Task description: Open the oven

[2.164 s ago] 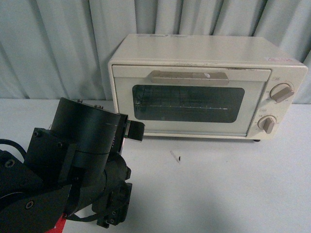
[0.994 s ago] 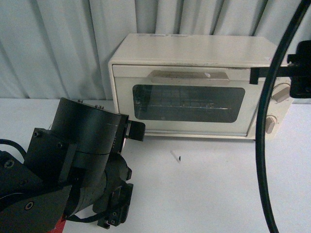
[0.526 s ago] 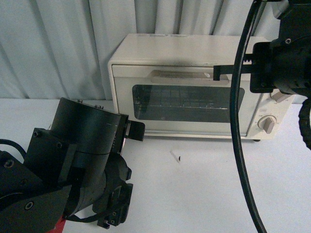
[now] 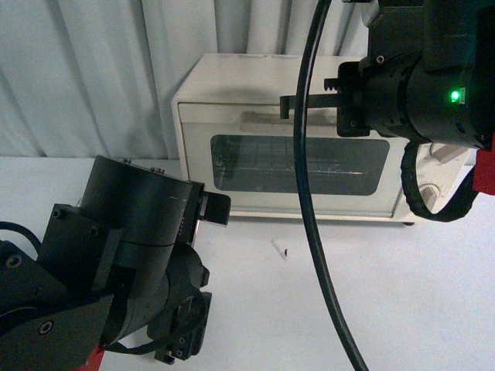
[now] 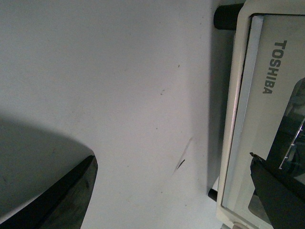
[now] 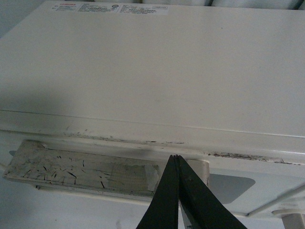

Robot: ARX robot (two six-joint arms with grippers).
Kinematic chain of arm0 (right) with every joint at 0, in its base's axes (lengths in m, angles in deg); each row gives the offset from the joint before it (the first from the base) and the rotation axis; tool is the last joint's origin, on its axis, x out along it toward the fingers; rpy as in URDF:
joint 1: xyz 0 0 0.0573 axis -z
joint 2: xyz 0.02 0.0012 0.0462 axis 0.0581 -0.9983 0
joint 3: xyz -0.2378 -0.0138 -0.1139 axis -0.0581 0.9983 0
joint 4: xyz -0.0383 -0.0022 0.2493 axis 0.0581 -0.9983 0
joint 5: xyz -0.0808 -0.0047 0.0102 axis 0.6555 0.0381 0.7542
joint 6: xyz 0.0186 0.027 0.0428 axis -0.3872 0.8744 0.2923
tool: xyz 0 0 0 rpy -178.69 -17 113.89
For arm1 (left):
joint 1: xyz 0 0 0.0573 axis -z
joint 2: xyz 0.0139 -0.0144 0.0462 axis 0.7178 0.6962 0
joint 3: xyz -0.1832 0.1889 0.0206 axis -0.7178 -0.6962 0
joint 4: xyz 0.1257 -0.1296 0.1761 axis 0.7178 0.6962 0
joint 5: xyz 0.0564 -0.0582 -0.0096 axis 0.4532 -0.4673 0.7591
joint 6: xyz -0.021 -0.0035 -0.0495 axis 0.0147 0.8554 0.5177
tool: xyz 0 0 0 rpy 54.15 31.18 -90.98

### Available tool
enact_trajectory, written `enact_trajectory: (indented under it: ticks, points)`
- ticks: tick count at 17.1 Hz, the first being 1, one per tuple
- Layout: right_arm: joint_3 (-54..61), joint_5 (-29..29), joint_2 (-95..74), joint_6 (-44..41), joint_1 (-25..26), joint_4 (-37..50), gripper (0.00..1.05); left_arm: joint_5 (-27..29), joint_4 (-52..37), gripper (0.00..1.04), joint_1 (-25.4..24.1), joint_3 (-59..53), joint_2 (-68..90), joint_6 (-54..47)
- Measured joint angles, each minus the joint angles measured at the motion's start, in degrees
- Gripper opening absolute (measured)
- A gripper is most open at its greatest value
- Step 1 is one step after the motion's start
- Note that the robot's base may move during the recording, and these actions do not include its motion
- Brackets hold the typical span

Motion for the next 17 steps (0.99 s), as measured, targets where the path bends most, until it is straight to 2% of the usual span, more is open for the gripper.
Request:
enact_trajectory:
  ticks: [17]
  points:
    - [-0.7, 1.0, -4.1, 4.6, -1.6, 2.6, 0.02, 0.0, 0.0, 0.98, 0.0, 0.0, 0.0, 0.0]
